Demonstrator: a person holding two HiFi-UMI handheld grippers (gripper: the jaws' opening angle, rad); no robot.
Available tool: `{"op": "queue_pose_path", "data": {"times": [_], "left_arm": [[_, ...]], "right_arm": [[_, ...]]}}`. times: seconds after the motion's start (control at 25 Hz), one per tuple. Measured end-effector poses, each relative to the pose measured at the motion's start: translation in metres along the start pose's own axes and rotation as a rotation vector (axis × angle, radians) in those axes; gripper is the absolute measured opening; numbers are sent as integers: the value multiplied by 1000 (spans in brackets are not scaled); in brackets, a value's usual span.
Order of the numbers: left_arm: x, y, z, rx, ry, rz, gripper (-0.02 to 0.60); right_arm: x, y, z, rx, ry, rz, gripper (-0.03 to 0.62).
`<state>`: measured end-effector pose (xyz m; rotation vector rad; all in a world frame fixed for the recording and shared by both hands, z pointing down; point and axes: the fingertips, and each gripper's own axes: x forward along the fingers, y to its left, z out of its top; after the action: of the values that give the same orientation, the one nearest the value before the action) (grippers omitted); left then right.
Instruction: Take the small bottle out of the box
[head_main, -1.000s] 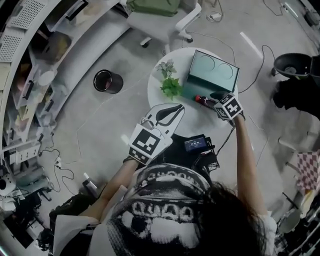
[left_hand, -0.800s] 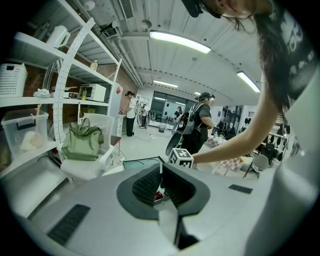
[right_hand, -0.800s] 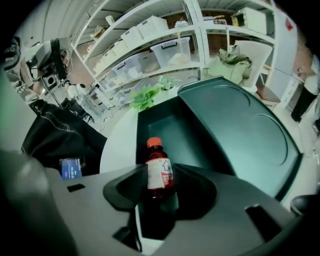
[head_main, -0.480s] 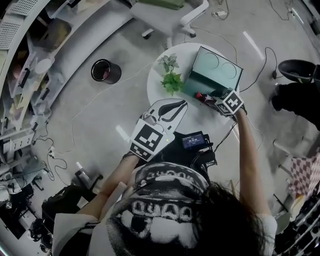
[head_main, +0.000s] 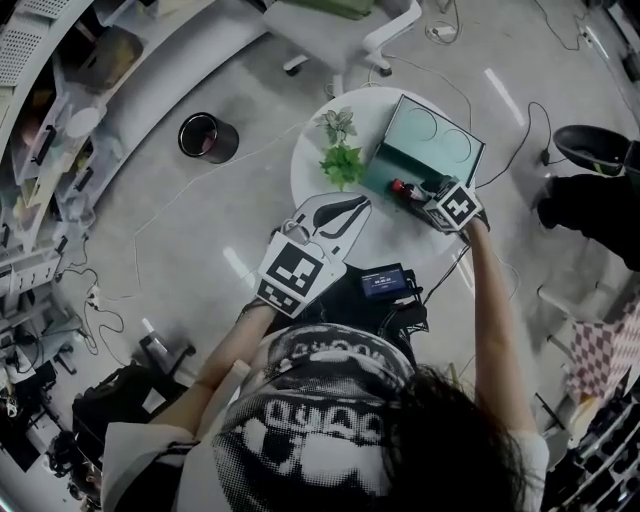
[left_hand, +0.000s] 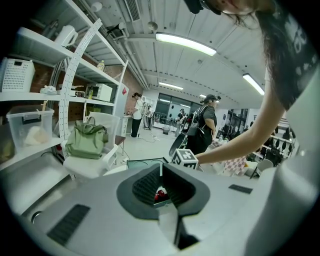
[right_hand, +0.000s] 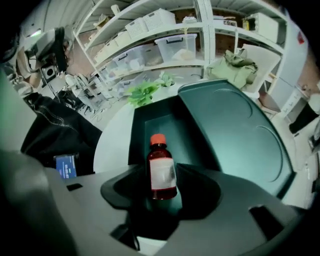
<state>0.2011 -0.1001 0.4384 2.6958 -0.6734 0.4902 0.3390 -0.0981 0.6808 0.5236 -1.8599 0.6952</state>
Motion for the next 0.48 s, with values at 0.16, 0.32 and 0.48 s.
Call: {"op": "queue_pose_path", "data": {"times": [0.16,0.32,0.48], "left_arm": [[-1,1,-1,-7,1,12,23],[-4,7,-5,-23,2,38,23],[-2,10,-9,-40,0,47,23]], "right_arm": [[21,10,-9,-88,93,41,206],[27,8,-8,-116,106,51,212],[27,8,-11,-117,112,62,213]]}}
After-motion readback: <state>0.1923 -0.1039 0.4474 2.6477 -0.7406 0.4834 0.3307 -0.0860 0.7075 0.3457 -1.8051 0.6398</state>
